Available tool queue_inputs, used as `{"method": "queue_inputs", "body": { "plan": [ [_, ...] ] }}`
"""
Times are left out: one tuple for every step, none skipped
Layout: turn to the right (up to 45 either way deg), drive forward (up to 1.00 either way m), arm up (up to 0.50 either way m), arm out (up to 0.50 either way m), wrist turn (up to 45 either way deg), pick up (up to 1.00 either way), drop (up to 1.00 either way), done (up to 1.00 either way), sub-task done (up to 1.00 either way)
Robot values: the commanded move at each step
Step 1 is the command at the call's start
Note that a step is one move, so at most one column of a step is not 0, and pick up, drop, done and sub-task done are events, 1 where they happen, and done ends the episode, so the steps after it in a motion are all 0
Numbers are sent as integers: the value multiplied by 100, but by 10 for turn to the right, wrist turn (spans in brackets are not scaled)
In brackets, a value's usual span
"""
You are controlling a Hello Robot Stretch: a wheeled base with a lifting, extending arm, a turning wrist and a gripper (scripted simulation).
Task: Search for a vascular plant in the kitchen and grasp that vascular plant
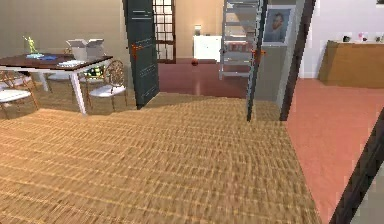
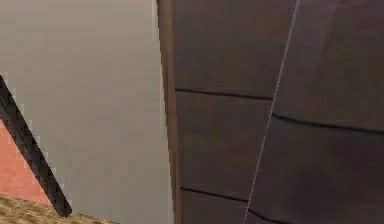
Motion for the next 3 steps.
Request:
{"method": "queue_inputs", "body": {
  "plan": [
    [-120,0,0,0,0,0,0,0,0],
    [0,35,0,0,0,0,0,0,0],
    [420,0,0,0,0,0,0,0,0]
  ]
}}
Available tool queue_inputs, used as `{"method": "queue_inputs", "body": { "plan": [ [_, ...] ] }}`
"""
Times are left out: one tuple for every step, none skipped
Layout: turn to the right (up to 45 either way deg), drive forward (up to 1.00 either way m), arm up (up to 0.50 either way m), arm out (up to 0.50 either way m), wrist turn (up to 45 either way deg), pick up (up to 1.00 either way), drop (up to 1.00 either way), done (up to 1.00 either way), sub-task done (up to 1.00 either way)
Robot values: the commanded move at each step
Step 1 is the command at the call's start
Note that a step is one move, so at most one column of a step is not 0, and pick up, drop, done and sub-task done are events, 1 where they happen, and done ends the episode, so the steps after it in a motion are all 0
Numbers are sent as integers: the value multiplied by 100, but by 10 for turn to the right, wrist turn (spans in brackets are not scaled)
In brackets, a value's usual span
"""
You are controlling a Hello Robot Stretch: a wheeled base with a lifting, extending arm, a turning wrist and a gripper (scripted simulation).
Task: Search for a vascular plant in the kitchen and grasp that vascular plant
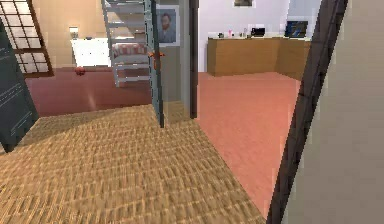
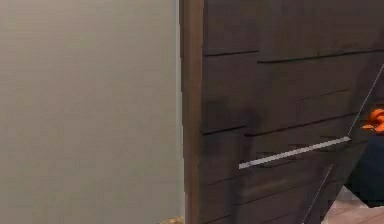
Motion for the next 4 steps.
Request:
{"method": "queue_inputs", "body": {
  "plan": [
    [0,100,0,0,0,0,0,0,0],
    [210,0,0,0,0,0,0,0,0],
    [0,100,0,0,0,0,0,0,0],
    [30,0,0,0,0,0,0,0,0]
  ]
}}
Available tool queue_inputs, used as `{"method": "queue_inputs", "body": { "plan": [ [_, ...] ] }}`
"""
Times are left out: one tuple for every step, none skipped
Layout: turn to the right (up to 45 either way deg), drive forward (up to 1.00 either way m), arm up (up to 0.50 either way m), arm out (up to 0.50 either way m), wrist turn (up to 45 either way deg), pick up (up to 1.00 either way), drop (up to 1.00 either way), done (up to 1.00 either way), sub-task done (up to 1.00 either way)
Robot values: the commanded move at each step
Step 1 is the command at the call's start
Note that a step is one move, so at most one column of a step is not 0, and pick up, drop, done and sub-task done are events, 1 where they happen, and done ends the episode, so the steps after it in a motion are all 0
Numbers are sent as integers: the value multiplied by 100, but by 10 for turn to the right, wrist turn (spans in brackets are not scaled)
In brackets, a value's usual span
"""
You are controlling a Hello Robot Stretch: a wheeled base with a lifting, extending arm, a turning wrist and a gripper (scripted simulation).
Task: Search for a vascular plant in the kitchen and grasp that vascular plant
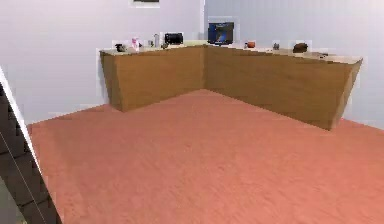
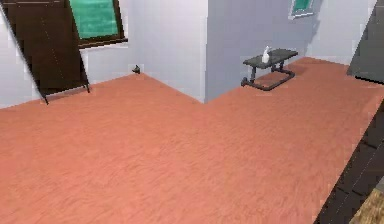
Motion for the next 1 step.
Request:
{"method": "queue_inputs", "body": {
  "plan": [
    [0,80,0,0,0,0,0,0,0]
  ]
}}
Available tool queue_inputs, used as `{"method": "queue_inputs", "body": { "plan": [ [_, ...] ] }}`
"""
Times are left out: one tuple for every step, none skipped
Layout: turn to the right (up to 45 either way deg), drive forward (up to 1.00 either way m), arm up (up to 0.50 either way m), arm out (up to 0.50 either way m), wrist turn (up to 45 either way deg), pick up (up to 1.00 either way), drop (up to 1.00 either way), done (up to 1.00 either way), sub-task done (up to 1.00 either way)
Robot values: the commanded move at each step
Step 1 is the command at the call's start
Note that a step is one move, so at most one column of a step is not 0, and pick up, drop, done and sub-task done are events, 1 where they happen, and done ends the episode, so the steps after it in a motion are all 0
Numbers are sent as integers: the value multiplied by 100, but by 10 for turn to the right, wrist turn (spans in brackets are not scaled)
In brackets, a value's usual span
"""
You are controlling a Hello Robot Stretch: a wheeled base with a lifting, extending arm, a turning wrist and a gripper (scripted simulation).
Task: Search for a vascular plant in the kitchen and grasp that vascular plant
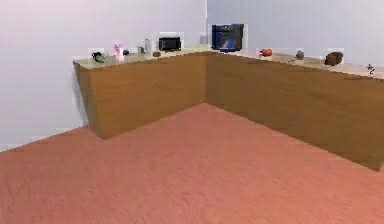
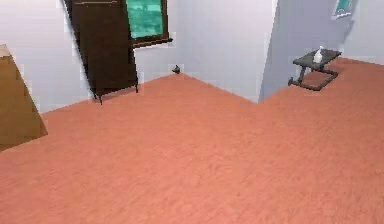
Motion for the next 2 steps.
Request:
{"method": "queue_inputs", "body": {
  "plan": [
    [-330,0,0,0,0,0,0,0,0],
    [0,100,0,0,0,0,0,0,0]
  ]
}}
